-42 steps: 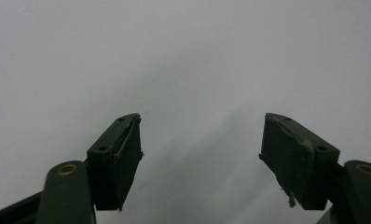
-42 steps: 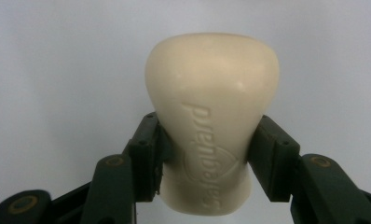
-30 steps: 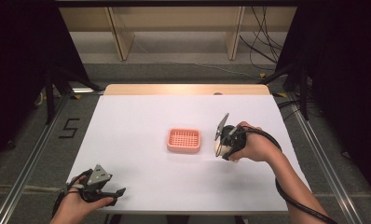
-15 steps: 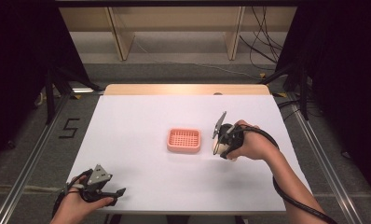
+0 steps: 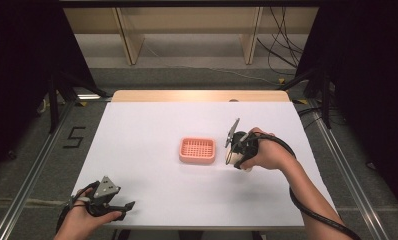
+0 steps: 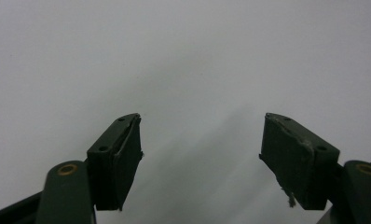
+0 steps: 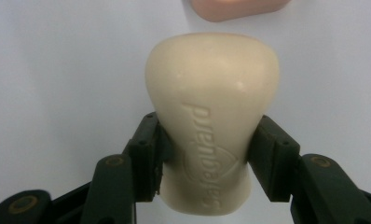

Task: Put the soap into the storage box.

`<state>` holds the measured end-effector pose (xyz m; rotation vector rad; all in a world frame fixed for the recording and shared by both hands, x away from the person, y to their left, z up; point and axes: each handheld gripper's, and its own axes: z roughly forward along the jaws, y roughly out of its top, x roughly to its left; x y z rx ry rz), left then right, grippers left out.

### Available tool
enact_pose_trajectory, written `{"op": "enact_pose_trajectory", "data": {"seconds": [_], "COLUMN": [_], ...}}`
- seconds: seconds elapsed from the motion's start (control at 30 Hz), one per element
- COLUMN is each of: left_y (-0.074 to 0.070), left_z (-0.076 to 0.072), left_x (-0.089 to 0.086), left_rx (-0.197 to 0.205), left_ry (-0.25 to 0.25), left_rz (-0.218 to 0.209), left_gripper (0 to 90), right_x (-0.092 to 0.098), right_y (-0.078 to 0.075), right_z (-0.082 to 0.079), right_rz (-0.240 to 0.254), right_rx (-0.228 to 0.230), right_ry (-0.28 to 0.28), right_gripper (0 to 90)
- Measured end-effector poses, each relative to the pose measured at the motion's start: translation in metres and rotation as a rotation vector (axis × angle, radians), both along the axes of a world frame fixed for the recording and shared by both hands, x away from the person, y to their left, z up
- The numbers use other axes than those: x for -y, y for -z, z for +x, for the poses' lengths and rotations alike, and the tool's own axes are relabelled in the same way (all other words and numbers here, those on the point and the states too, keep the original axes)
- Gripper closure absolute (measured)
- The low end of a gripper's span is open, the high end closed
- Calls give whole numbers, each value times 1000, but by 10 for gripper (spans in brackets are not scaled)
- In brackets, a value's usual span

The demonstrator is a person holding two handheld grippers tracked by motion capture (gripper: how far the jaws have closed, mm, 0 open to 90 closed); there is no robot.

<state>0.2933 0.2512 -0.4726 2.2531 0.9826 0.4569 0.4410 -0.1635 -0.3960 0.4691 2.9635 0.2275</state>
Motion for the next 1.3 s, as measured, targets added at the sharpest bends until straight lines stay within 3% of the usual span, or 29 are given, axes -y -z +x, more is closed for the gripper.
{"op": "enact_pose_trajectory", "data": {"seconds": [0.03,0.17,0.2,0.37,0.4,0.53,0.57,0.83,0.9,0.97,1.03,1.13,1.23,1.3], "left_y": [-1,-1,-1,-1,-1,-2,-2,-1,-1,-1,-1,-1,-1,-1], "left_z": [2,2,2,2,1,0,0,1,0,1,2,2,0,-1], "left_x": [-1,-1,-1,-1,-1,-2,-1,-1,-1,-1,-1,-1,0,0], "left_rx": [16,14,14,14,13,-3,-3,7,9,16,30,26,12,-13], "left_ry": [20,19,19,19,18,18,14,11,8,16,16,16,0,3], "left_rz": [15,14,14,13,12,13,9,5,2,12,22,18,15,2], "left_gripper": [285,285,285,285,285,285,285,285,285,285,285,285,285,285], "right_x": [-1,-3,-4,-8,-9,-11,-11,-15,-16,-17,-18,-19,-21,-21], "right_y": [0,0,-1,0,-1,0,1,1,2,2,2,2,2,2], "right_z": [1,3,1,4,3,5,6,6,10,7,9,10,9,12], "right_rz": [1,3,-7,-3,-5,-9,-4,-10,-3,-10,-5,-9,-14,-9], "right_rx": [2,-1,5,-5,-1,-15,-1,-10,-6,-12,-18,-14,-20,-11], "right_ry": [-2,-22,10,-9,11,-3,-6,17,-22,19,12,5,36,1], "right_gripper": [506,506,505,506,505,506,505,506,506,506,505,505,506,506]}}
